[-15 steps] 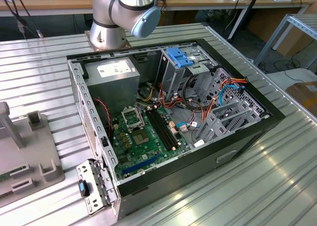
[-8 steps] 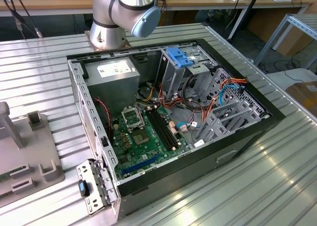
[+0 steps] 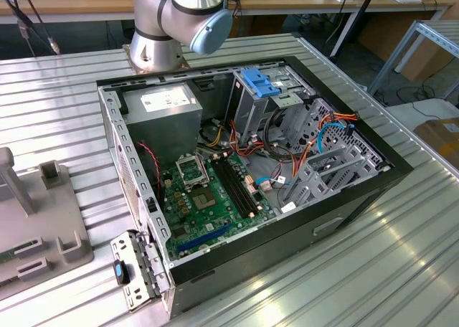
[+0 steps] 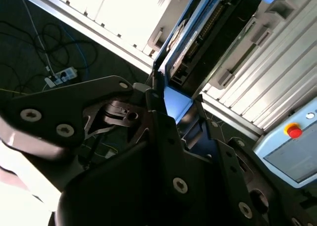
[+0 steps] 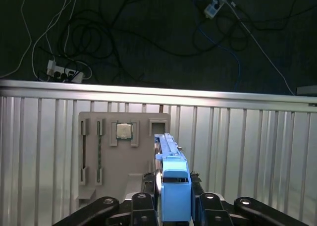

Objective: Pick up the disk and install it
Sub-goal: 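Pick up the disk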

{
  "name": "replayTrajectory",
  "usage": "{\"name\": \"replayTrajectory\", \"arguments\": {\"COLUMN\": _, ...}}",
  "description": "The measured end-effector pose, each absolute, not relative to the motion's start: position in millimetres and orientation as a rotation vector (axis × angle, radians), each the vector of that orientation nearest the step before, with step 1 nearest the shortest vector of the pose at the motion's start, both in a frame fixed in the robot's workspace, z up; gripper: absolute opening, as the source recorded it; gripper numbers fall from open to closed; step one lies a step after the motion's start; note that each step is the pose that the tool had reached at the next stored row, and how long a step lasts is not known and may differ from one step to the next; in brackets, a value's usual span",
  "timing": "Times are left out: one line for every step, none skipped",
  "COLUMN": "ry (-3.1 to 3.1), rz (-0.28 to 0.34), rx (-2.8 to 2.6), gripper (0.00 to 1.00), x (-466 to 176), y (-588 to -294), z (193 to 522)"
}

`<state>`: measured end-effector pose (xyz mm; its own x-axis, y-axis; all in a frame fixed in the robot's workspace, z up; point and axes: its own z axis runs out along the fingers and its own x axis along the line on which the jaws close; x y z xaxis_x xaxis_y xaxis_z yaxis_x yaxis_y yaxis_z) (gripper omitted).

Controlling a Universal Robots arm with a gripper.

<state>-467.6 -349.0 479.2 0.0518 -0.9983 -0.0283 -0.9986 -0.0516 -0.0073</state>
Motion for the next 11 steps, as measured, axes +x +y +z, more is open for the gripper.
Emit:
{"name": "replayTrajectory", "arguments": {"ry": 2.146, "rz": 0.024, "rx": -2.26, "gripper": 0.36, "x": -467.6, "y": -349.0, "z": 479.6}}
{"name": "replayTrajectory", "arguments": {"ry": 2.146, "rz": 0.024, "rx": -2.26, "gripper": 0.36, "x": -467.6, "y": -349.0, "z": 479.7}}
{"name": "replayTrajectory", "arguments": {"ry": 2.146, "rz": 0.024, "rx": -2.26, "gripper": 0.36, "x": -467.6, "y": -349.0, "z": 480.0}}
{"name": "replayTrajectory", "arguments": {"ry": 2.146, "rz": 0.024, "rx": -2.26, "gripper": 0.36, "x": -467.6, "y": -349.0, "z": 480.1}}
{"name": "replayTrajectory", "arguments": {"ry": 2.146, "rz": 0.024, "rx": -2.26, "gripper": 0.36, "x": -467.6, "y": -349.0, "z": 480.1}}
{"name": "replayTrajectory", "arguments": {"ry": 2.146, "rz": 0.024, "rx": -2.26, "gripper": 0.36, "x": -467.6, "y": -349.0, "z": 480.0}}
{"name": "replayTrajectory", "arguments": {"ry": 2.146, "rz": 0.024, "rx": -2.26, "gripper": 0.36, "x": -467.6, "y": -349.0, "z": 480.1}}
{"name": "replayTrajectory", "arguments": {"ry": 2.146, "rz": 0.024, "rx": -2.26, "gripper": 0.36, "x": -467.6, "y": -349.0, "z": 480.1}}
{"name": "replayTrajectory", "arguments": {"ry": 2.146, "rz": 0.025, "rx": -2.26, "gripper": 0.36, "x": -467.6, "y": -349.0, "z": 480.7}}
{"name": "replayTrajectory", "arguments": {"ry": 2.146, "rz": 0.024, "rx": -2.26, "gripper": 0.36, "x": -467.6, "y": -349.0, "z": 481.9}}
{"name": "replayTrajectory", "arguments": {"ry": 2.146, "rz": 0.024, "rx": -2.26, "gripper": 0.36, "x": -467.6, "y": -349.0, "z": 484.9}}
